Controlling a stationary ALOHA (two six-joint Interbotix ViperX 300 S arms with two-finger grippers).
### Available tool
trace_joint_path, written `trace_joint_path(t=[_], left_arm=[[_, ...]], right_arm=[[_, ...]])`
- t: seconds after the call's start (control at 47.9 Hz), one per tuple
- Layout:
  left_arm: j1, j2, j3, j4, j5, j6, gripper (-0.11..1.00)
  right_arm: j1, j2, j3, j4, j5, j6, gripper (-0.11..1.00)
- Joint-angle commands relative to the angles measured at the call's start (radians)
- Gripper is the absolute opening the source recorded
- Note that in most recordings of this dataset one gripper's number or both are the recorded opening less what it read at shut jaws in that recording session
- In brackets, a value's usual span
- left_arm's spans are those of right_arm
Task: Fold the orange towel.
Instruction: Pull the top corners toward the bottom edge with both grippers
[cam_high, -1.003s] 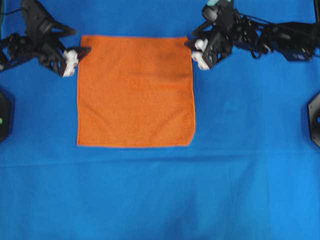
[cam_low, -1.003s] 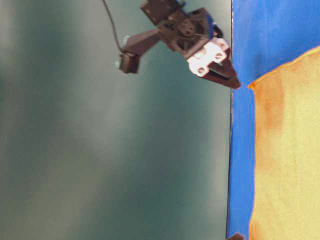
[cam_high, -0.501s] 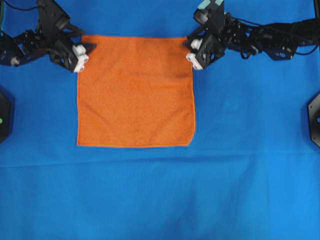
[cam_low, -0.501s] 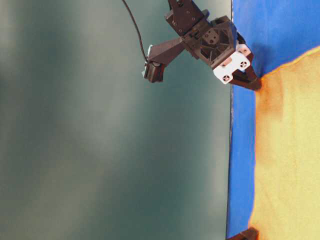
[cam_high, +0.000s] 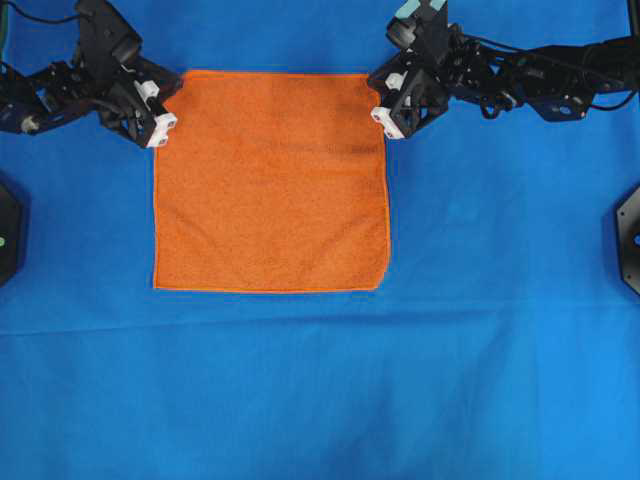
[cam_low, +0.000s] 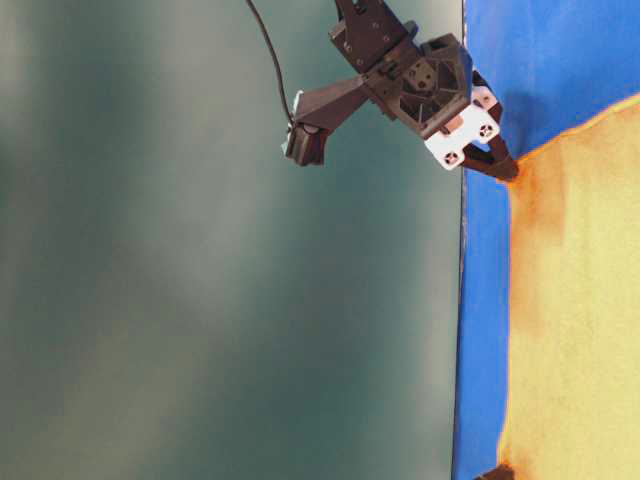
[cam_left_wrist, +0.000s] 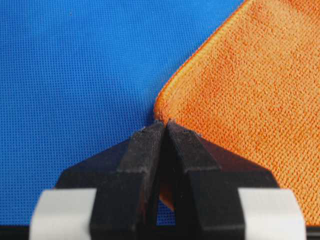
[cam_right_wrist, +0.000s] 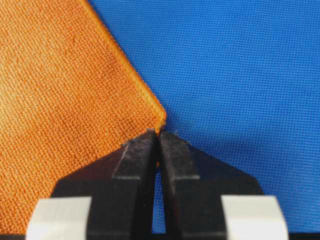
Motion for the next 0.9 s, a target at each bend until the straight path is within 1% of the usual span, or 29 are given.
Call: trace_joint_path(t=[0.0,0.104,0.313,0.48,0.689,0.877], left_arm=[[-0.009,-0.023,-0.008,0.003,-0.003,-0.003,0.01],[-0.029,-0.049,-0.014,0.002,0.0,-0.003,0.01],[-0.038,-0.067,-0.018,0.002,0.0,-0.008,0.01],[-0.061,-0.106,-0.012,0.002,0.023,-0.011,0.01],[-0.11,-0.221,0.009,0.002,0.095,-0.011,0.01],[-0.17,-0.33,0.041,0.002,0.173,-0.008,0.01]], right_arm=[[0.003,-0.025,-0.014,-0.003,-0.011,-0.003,0.01],[0.006,-0.046,-0.009,-0.003,-0.008,-0.003,0.01],[0.008,-0.081,-0.002,-0.002,-0.006,-0.002,0.01],[0.018,-0.109,0.006,-0.002,-0.003,-0.002,0.01],[0.063,-0.167,0.037,-0.002,-0.003,-0.002,0.01],[0.127,-0.242,0.094,-0.002,-0.002,0.002,0.01]])
